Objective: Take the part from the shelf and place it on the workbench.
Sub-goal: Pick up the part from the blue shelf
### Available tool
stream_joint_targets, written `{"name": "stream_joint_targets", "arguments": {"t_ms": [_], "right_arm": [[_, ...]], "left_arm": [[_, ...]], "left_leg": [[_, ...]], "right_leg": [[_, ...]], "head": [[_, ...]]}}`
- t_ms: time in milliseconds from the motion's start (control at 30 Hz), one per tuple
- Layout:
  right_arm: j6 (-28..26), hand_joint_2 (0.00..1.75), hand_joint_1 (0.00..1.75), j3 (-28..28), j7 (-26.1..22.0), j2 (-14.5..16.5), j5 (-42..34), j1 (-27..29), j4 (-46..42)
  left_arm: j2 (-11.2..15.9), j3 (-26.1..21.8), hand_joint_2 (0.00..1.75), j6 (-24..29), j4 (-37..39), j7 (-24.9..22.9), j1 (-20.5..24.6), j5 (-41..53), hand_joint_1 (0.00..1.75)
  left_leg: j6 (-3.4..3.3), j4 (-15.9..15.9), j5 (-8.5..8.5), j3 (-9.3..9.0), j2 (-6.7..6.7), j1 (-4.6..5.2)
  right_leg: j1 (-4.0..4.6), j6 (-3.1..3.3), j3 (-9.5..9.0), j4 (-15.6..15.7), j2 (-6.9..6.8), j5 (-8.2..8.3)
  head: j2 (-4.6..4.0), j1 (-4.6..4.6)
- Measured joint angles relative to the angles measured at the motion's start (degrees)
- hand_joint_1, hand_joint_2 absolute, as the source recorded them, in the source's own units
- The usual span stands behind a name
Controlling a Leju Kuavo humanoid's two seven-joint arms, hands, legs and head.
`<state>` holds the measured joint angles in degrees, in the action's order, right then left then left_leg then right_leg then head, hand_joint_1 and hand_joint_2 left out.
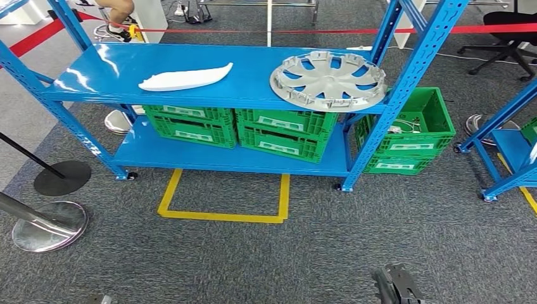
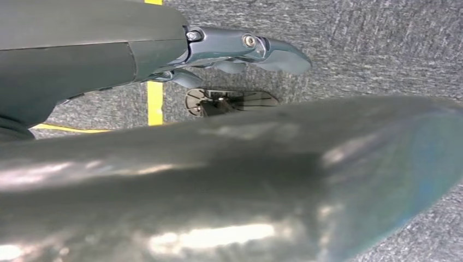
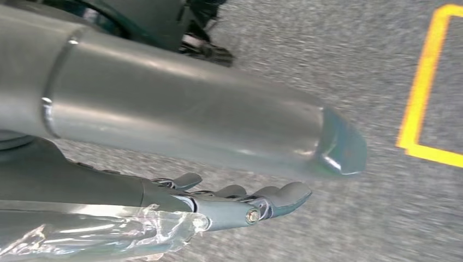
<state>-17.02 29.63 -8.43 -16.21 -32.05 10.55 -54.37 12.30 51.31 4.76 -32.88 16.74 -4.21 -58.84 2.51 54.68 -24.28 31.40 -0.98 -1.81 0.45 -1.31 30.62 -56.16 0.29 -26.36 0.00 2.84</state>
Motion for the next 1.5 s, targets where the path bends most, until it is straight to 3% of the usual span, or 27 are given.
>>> {"name": "stream_joint_targets", "arguments": {"t_ms": [767,1167,1500], "right_arm": [[0.73,0.00,0.00,-18.06,3.63,-0.67,28.02,5.74,-28.14],[-1.27,0.00,0.00,-20.96,5.58,-3.54,43.76,7.46,-37.19],[-6.08,0.00,0.00,-22.00,8.02,-6.76,62.14,8.22,-44.73]], "left_arm": [[4.70,18.47,0.00,4.89,-7.38,6.62,1.72,-18.42,0.00],[6.27,24.97,0.00,8.13,-10.22,8.68,2.62,-23.41,0.00],[7.13,30.28,0.00,11.44,-12.02,10.74,3.62,-26.16,0.00]], "left_leg": [[0.00,0.00,0.02,0.01,0.00,0.01],[-0.01,0.00,0.03,0.08,0.00,0.07],[-0.01,0.00,0.03,0.09,0.00,0.09]], "right_leg": [[-0.01,-0.01,-0.05,0.00,0.00,0.01],[-0.05,-0.01,-0.02,-0.01,0.00,0.02],[-0.07,-0.02,-0.01,0.00,0.01,0.03]], "head": [[0.00,0.00],[0.00,0.01],[0.00,0.01]]}}
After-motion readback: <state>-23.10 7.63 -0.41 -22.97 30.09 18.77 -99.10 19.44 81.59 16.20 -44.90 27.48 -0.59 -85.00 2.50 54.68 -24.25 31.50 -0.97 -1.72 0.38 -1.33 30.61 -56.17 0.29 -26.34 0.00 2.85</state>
